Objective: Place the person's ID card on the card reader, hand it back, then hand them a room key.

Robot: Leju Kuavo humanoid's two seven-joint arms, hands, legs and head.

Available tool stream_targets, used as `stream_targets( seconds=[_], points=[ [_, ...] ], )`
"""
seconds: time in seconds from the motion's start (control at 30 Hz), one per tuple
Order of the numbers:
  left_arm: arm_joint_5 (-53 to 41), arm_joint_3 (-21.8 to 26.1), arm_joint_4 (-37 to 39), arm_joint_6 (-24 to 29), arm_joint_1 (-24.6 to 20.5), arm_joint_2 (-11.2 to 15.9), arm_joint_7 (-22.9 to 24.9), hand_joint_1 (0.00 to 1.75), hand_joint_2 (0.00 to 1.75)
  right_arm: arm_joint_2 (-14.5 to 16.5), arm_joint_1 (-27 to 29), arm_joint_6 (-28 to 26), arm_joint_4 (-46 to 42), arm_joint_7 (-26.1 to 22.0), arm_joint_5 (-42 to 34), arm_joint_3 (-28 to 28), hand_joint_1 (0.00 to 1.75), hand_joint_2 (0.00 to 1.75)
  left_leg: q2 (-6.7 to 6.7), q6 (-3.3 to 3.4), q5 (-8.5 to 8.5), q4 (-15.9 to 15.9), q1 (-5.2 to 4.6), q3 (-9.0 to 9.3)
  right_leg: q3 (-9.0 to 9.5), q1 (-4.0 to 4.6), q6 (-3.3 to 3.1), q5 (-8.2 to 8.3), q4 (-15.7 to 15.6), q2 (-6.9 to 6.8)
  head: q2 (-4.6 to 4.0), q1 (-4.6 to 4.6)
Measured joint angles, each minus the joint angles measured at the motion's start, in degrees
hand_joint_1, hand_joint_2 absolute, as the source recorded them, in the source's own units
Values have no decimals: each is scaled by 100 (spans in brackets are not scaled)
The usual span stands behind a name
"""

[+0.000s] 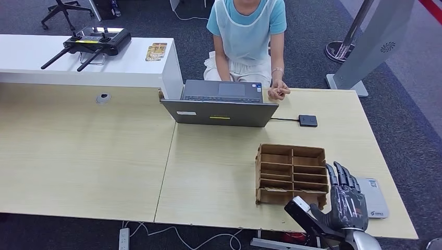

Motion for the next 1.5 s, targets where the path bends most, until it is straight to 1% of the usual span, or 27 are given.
stream_targets(
  seconds=[0.2,0.6,0.83,1.3,1.4,1.5],
  points=[
    [-1,1,0,-1,-2,-2,-23,0,0,75,-51,-53,97,-108,87,-42,0,175,0,0,0,0,0,0,0,0,0,0,0,0,0,0],
    [13,1,0,1,-1,-3,-24,0,0,179,-85,-100,198,-121,194,-70,0,175,0,0,0,0,0,0,0,0,0,0,0,0,1,0],
    [17,3,0,1,-1,-6,-24,0,0,241,-109,-95,231,-218,240,-58,0,175,0,0,0,0,0,0,0,0,0,0,0,0,0,0],
    [19,7,0,1,-1,-26,-24,0,0,275,-136,-91,274,-249,288,-32,0,175,0,0,0,0,0,0,0,0,0,0,0,0,-1,0],
    [20,10,0,0,-1,-30,-24,0,0,275,-146,-90,280,-255,291,-29,5,175,0,0,0,0,0,0,0,0,0,0,0,0,-1,0],
    [20,12,0,-1,-1,-32,-24,0,0,275,-162,-89,290,-264,293,-26,23,175,0,0,0,0,0,0,0,0,0,0,0,0,-1,0]
  ],
)
